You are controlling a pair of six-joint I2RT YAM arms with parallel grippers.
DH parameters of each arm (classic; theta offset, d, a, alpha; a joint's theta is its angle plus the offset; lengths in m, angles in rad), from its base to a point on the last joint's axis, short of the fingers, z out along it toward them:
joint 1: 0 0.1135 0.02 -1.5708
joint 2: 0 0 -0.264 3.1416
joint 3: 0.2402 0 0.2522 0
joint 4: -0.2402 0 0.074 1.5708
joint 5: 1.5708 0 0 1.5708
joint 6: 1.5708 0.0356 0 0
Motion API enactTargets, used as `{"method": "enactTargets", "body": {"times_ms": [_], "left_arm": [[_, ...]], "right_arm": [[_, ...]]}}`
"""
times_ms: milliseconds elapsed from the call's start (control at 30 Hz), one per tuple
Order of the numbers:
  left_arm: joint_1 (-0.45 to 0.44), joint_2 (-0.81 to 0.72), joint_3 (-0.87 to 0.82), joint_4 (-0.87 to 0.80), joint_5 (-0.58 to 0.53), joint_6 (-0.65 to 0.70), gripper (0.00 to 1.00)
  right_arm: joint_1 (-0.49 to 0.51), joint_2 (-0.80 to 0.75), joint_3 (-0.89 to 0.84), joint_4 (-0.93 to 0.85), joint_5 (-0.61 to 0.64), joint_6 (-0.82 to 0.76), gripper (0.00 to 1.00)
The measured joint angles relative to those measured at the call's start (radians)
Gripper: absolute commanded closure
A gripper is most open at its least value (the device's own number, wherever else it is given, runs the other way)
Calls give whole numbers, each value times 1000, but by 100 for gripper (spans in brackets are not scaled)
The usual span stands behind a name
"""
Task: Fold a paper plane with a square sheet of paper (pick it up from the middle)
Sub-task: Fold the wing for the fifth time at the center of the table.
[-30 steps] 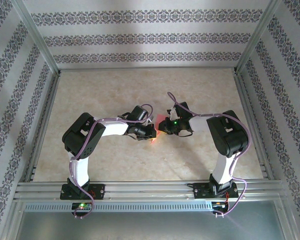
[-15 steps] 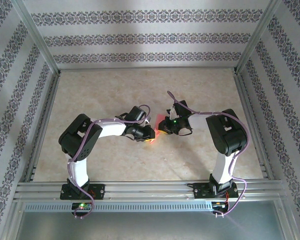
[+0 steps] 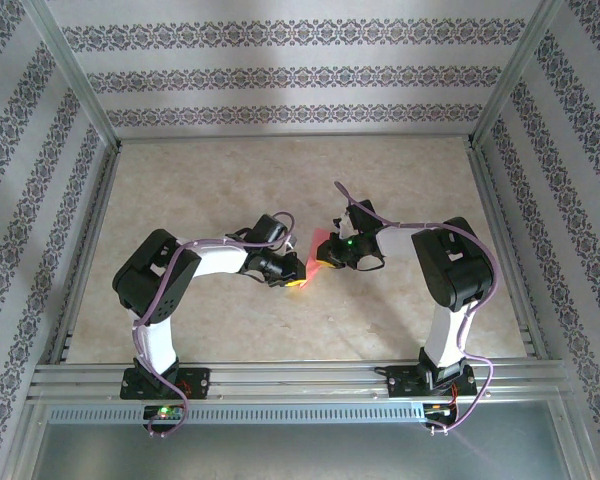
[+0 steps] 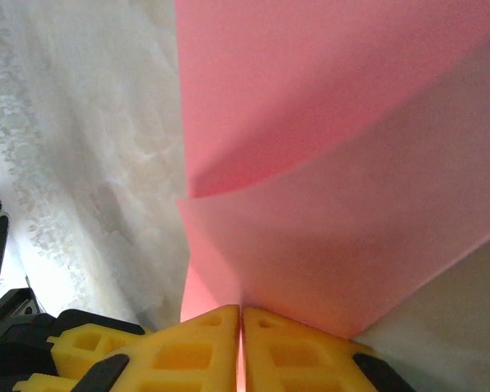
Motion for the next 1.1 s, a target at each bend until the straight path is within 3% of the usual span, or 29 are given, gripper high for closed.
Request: {"method": "enactTargets", "body": {"times_ms": [267,600,1100], "left_arm": [[0,0,0,-2,13,1,85],[0,-28,7,-57,-3,19,77],[-2,-63,8,-72,-29,42,80]], "right_arm": [[0,5,8,-13,0,-3,87],[0,8,19,-32,0,-5,87],[0,10,23,-40,0,-14,87]]}}
